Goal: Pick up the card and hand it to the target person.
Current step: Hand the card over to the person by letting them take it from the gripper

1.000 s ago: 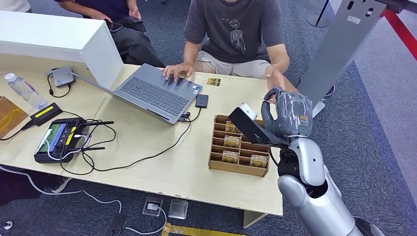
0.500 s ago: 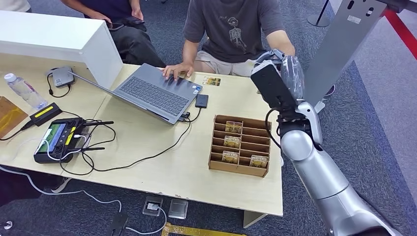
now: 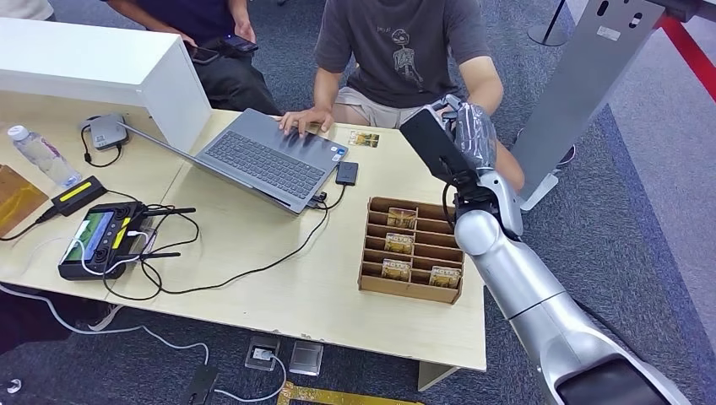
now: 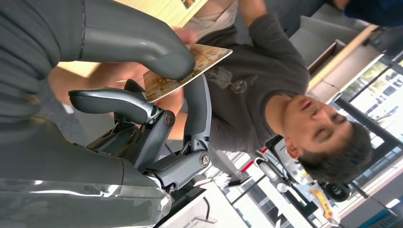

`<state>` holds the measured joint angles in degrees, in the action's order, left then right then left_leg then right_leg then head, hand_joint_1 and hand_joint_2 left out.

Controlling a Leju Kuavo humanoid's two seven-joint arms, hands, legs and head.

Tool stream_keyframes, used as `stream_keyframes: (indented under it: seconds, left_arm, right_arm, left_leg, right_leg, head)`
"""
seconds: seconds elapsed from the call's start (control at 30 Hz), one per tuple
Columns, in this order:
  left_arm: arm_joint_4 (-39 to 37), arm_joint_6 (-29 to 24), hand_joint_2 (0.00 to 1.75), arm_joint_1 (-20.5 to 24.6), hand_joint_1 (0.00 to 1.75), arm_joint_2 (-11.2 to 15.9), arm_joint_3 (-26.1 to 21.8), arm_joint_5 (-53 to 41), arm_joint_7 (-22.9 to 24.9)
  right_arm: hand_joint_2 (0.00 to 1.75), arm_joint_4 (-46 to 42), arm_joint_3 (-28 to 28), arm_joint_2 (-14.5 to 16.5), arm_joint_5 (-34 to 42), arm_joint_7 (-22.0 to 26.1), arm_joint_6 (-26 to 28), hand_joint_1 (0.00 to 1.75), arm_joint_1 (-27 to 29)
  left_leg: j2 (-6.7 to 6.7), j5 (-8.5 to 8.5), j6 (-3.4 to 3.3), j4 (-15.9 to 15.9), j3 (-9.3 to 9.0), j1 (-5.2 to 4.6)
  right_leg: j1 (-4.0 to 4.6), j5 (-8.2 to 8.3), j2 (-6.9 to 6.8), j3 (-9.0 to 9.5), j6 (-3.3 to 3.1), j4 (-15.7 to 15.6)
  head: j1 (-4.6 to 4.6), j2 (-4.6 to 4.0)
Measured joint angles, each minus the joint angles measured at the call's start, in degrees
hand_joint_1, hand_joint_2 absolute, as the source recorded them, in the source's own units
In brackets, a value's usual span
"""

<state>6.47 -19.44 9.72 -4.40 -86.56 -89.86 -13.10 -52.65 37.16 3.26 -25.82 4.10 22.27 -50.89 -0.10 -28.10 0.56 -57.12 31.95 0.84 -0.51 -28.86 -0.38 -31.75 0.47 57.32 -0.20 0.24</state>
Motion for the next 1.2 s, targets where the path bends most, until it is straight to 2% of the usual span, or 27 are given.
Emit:
stream_keyframes:
  seconds: [0.27,0.3,0.4,0.43,0.83,1.03,1.2]
  left_arm:
    - [0.0,-0.2,0.0,-0.04,0.0,0.07,-0.02,0.01,0.2]
    - [0.0,-0.24,0.0,-0.04,0.0,0.07,-0.02,0.01,0.2]
    - [0.0,-0.34,0.0,-0.05,0.0,0.08,-0.02,-0.03,0.2]
    - [0.0,-0.38,0.0,-0.05,0.0,0.08,-0.02,-0.05,0.21]
    - [0.0,-0.74,0.0,-0.07,0.0,0.08,-0.06,-0.06,0.36]
    - [0.0,-1.15,0.0,-0.07,0.0,0.08,-0.2,-0.06,0.75]
    - [0.0,-1.32,0.0,-0.09,0.0,0.07,-0.48,-0.04,1.29]
  right_arm:
    - [1.75,4.51,0.96,1.39,-3.77,-1.57,1.92,1.45,-1.05]
    - [1.75,4.9,1.08,1.48,-4.26,-1.81,2.12,1.22,-1.09]
    - [1.75,5.9,1.5,1.68,-6.29,-2.61,2.92,0.16,-1.12]
    - [1.75,6.18,1.61,1.74,-6.8,-2.78,3.02,0.01,-1.13]
    - [1.75,9.13,2.03,2.73,-7.93,-2.61,3.05,0.0,-1.14]
    - [1.75,9.02,1.96,3.1,-7.66,-0.8,6.06,0.0,-0.77]
    - [1.75,5.26,1.78,3.04,-7.06,0.32,9.49,0.0,1.58]
  left_leg:
    - [0.0,0.0,0.0,0.0,0.0,0.0]
    - [0.0,0.0,0.0,0.0,0.0,0.0]
    - [0.0,0.0,0.0,0.0,0.0,0.0]
    - [0.0,0.0,0.0,0.0,0.0,0.0]
    - [0.01,0.0,0.0,0.0,-0.01,0.0]
    - [0.01,0.0,0.0,-0.01,-0.03,0.0]
    - [0.02,0.0,0.0,-0.01,-0.04,0.0]
  right_leg:
    - [0.0,0.0,0.0,-0.02,0.0,0.0]
    - [0.0,0.0,0.0,-0.02,0.0,0.0]
    - [0.0,0.0,0.0,-0.02,0.0,0.0]
    - [0.0,0.0,0.0,-0.02,0.0,0.0]
    - [0.0,0.0,0.01,-0.02,0.0,0.0]
    - [0.0,0.0,0.01,-0.02,0.0,0.0]
    - [0.0,0.0,0.02,-0.03,0.0,0.0]
  head:
    - [-0.02,0.0]
    - [-0.02,0.0]
    - [-0.02,0.0]
    - [-0.02,0.0]
    - [0.0,0.0]
    - [0.01,0.0]
    - [-0.01,0.0]
